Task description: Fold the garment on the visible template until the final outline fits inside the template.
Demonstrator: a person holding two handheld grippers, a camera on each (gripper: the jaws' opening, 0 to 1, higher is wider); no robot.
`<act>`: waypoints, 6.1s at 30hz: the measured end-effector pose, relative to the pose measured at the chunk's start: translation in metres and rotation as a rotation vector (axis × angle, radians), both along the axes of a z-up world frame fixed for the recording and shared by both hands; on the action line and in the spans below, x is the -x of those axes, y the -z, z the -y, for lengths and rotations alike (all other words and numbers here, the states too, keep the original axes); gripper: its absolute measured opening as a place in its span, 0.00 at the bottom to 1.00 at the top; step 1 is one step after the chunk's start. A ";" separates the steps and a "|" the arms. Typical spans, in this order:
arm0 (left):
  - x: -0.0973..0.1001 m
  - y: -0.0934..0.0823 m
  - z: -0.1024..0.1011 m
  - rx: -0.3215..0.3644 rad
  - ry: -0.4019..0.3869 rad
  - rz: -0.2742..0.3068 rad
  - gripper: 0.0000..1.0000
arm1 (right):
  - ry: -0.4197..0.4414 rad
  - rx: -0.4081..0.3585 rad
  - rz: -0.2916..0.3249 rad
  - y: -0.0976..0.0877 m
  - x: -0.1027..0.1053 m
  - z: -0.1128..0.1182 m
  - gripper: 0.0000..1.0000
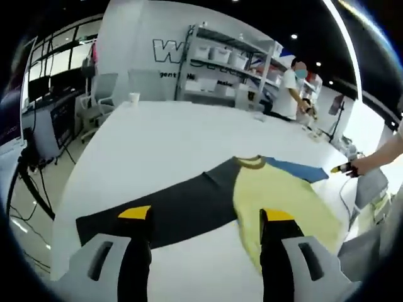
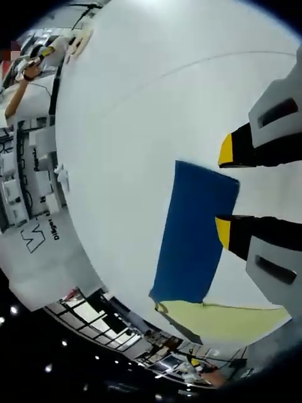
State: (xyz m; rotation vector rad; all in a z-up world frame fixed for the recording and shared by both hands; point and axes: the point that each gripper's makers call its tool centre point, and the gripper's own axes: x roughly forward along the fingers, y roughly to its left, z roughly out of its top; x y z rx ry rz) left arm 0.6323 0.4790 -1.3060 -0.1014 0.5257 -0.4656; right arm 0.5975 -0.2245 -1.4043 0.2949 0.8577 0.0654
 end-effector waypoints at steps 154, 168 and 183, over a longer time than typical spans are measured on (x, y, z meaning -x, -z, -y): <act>0.130 0.033 0.118 -0.024 0.402 0.013 0.99 | -0.892 -0.047 0.405 -0.140 -0.145 -0.431 0.00; 0.129 0.038 0.110 -0.016 0.379 0.008 0.99 | -0.972 -0.062 0.347 -0.113 -0.151 -0.474 0.00; 0.130 0.041 0.106 -0.007 0.363 0.005 0.99 | -1.056 -0.087 0.289 -0.092 -0.148 -0.517 0.00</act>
